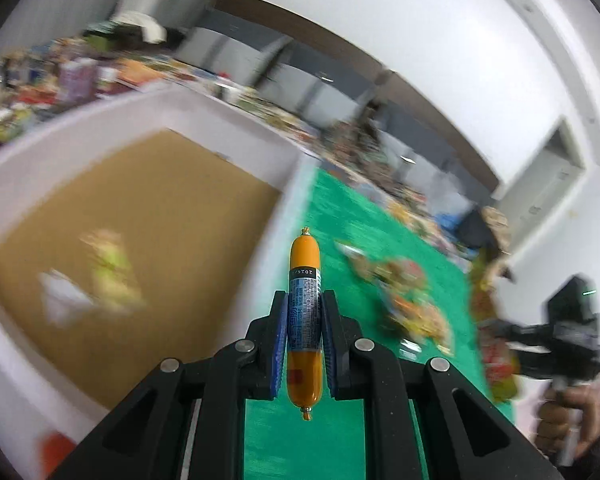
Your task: Organize snacks
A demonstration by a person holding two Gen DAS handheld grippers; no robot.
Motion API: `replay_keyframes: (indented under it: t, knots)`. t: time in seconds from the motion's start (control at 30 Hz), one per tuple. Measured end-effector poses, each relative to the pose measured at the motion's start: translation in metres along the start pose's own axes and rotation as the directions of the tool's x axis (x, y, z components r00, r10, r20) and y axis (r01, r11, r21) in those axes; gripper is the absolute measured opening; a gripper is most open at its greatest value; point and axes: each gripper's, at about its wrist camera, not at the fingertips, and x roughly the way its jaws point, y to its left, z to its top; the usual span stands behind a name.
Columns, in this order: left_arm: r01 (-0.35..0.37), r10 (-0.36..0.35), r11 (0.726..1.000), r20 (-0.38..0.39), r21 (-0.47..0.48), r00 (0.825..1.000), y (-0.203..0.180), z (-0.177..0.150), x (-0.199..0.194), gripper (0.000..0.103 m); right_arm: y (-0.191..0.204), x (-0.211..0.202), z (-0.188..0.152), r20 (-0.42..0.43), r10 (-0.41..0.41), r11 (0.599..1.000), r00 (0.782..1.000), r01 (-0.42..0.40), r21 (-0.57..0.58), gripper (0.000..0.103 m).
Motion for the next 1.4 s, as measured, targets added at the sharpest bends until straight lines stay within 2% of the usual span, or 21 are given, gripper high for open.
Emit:
replay_keyframes:
  t: [0.1,0.17,0.27,0.33,0.37,0.43,0.47,0.6,0.67,0.73,0.8,0.87,0.97,1.03,1.07,1.1,1.13,1.17,1.23,1.3,1.4]
  knots:
    - [-0.128,0.128,0.992,0.004,0.002,0.992,0.039,0.022,-0.006,0.015,0.066,0.045,0.007,-0.059,0.091,0.993,0.994,-0.095,-0.076,0.043]
    - [-0.215,0.214,0.977,0.012,0.019,0.977,0.06,0.032,-0.009,0.015,0.11,0.082,0.008,-0.111,0.131,0.983,0.985,-0.143,-0.112,0.043]
    - [-0.325,0.324,0.945,0.026,0.034,0.946,0.088,0.044,-0.014,0.015,0.157,0.125,0.001,-0.148,0.144,0.972,0.978,-0.168,-0.167,0.044]
    - [-0.407,0.407,0.912,0.019,0.046,0.913,0.105,0.044,-0.014,0.017,0.183,0.16,-0.004,-0.167,0.157,0.965,0.973,-0.187,-0.182,0.047]
    - [-0.453,0.454,0.89,-0.001,0.048,0.891,0.114,0.044,-0.01,0.02,0.189,0.173,-0.006,-0.177,0.153,0.964,0.972,-0.187,-0.189,0.049]
    - [-0.478,0.479,0.877,-0.032,0.044,0.877,0.125,0.037,-0.01,0.056,0.197,0.203,-0.014,-0.193,0.077,0.966,0.978,-0.121,-0.228,0.061]
    - [-0.487,0.488,0.873,-0.033,0.043,0.872,0.128,0.032,-0.012,0.061,0.194,0.208,-0.015,-0.191,0.059,0.966,0.98,-0.103,-0.235,0.065]
    - [-0.496,0.499,0.862,-0.001,0.101,0.867,0.11,0.016,-0.016,0.065,0.155,0.195,-0.016,-0.139,0.044,0.969,0.989,-0.076,-0.235,0.066]
    - [-0.485,0.487,0.862,0.026,0.145,0.873,0.087,0.011,-0.015,0.065,0.13,0.171,-0.019,-0.096,0.008,0.963,0.995,-0.034,-0.268,0.067]
    - [-0.462,0.46,0.866,0.058,0.191,0.886,0.06,0.013,-0.01,0.066,0.102,0.139,-0.026,-0.02,-0.062,0.942,0.998,0.051,-0.333,0.068]
    - [-0.432,0.423,0.867,0.091,0.248,0.902,0.029,0.013,-0.006,0.073,0.074,0.104,-0.039,0.085,-0.169,0.893,0.982,0.189,-0.409,0.07]
    - [-0.416,0.39,0.854,0.147,0.311,0.909,-0.004,0.009,0.005,0.081,0.04,0.077,-0.05,0.184,-0.282,0.831,0.942,0.335,-0.443,0.07]
    - [-0.416,0.378,0.828,0.172,0.377,0.91,-0.036,0.002,0.028,0.083,-0.034,0.035,-0.065,0.292,-0.473,0.739,0.831,0.555,-0.381,0.07]
    - [-0.449,0.416,0.796,0.172,0.405,0.893,-0.048,-0.005,0.052,0.083,-0.08,0.011,-0.069,0.309,-0.567,0.703,0.764,0.644,-0.302,0.07]
    - [-0.478,0.46,0.774,0.151,0.414,0.875,-0.05,-0.007,0.066,0.083,-0.097,0.001,-0.07,0.317,-0.602,0.685,0.732,0.678,-0.265,0.07]
    - [-0.492,0.486,0.764,0.129,0.418,0.864,-0.052,-0.009,0.073,0.082,-0.118,-0.014,-0.071,0.327,-0.642,0.664,0.693,0.716,-0.215,0.07]
    - [-0.495,0.493,0.76,0.122,0.421,0.861,-0.054,-0.011,0.078,0.083,-0.136,-0.029,-0.073,0.334,-0.673,0.646,0.66,0.744,-0.171,0.07]
    - [-0.496,0.493,0.753,0.128,0.432,0.861,-0.058,-0.012,0.08,0.083,-0.148,-0.043,-0.075,0.338,-0.691,0.634,0.638,0.761,-0.14,0.07]
    - [-0.511,0.52,0.725,0.12,0.462,0.846,-0.063,-0.014,0.086,0.083,-0.175,-0.065,-0.072,0.336,-0.73,0.61,0.596,0.789,-0.073,0.07]
    - [-0.503,0.517,0.736,0.102,0.453,0.85,-0.064,-0.016,0.086,0.083,-0.193,-0.079,-0.069,0.322,-0.758,0.593,0.567,0.805,-0.019,0.07]
    - [-0.49,0.509,0.757,0.081,0.432,0.857,-0.065,-0.019,0.085,0.083,-0.207,-0.083,-0.055,0.317,-0.779,0.577,0.541,0.816,0.027,0.07]
